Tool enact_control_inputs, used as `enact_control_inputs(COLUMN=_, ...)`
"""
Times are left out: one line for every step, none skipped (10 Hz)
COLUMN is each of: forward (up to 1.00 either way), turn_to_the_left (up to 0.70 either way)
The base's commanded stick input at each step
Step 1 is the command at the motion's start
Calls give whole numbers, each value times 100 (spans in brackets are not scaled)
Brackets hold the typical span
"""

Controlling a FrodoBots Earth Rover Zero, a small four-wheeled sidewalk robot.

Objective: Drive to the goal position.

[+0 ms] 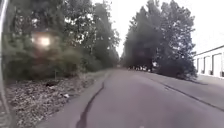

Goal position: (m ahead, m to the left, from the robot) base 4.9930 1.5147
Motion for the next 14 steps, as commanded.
enact_control_inputs(forward=70, turn_to_the_left=1)
enact_control_inputs(forward=70, turn_to_the_left=1)
enact_control_inputs(forward=70, turn_to_the_left=1)
enact_control_inputs(forward=70, turn_to_the_left=1)
enact_control_inputs(forward=70, turn_to_the_left=1)
enact_control_inputs(forward=70, turn_to_the_left=1)
enact_control_inputs(forward=70, turn_to_the_left=1)
enact_control_inputs(forward=70, turn_to_the_left=1)
enact_control_inputs(forward=70, turn_to_the_left=1)
enact_control_inputs(forward=70, turn_to_the_left=-3)
enact_control_inputs(forward=70, turn_to_the_left=-34)
enact_control_inputs(forward=70, turn_to_the_left=-30)
enact_control_inputs(forward=70, turn_to_the_left=-19)
enact_control_inputs(forward=70, turn_to_the_left=-8)
